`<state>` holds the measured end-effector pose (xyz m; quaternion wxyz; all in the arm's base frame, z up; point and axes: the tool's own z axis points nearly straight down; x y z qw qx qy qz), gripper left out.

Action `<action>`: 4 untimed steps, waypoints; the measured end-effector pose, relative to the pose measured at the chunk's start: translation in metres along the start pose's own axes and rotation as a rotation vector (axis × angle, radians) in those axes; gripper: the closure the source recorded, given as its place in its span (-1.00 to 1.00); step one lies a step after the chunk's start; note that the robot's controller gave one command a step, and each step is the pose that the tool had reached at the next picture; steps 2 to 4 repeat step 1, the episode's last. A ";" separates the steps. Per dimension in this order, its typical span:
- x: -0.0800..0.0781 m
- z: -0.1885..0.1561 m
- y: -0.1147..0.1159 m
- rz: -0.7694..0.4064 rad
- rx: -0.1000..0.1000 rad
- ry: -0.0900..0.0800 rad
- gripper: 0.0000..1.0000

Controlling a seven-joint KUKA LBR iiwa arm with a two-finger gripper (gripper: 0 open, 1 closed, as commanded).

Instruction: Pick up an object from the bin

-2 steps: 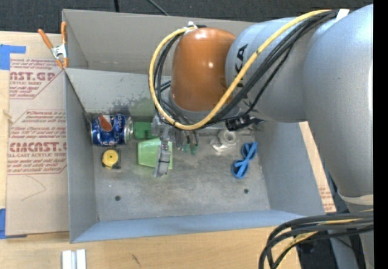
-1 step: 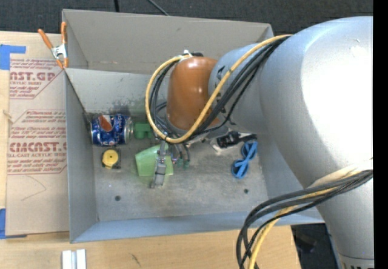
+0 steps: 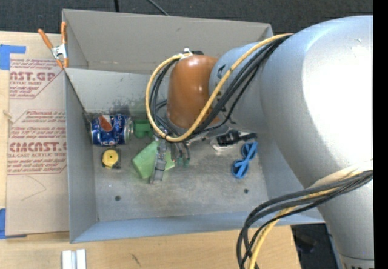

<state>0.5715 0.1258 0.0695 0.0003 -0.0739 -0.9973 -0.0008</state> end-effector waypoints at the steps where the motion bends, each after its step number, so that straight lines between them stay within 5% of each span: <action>1: 0.044 -0.134 0.036 0.005 -0.004 -0.007 1.00; 4: 0.044 -0.134 0.036 0.005 -0.004 -0.007 1.00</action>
Offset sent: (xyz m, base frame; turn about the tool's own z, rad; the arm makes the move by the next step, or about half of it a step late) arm -0.0393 0.0390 0.1298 0.0091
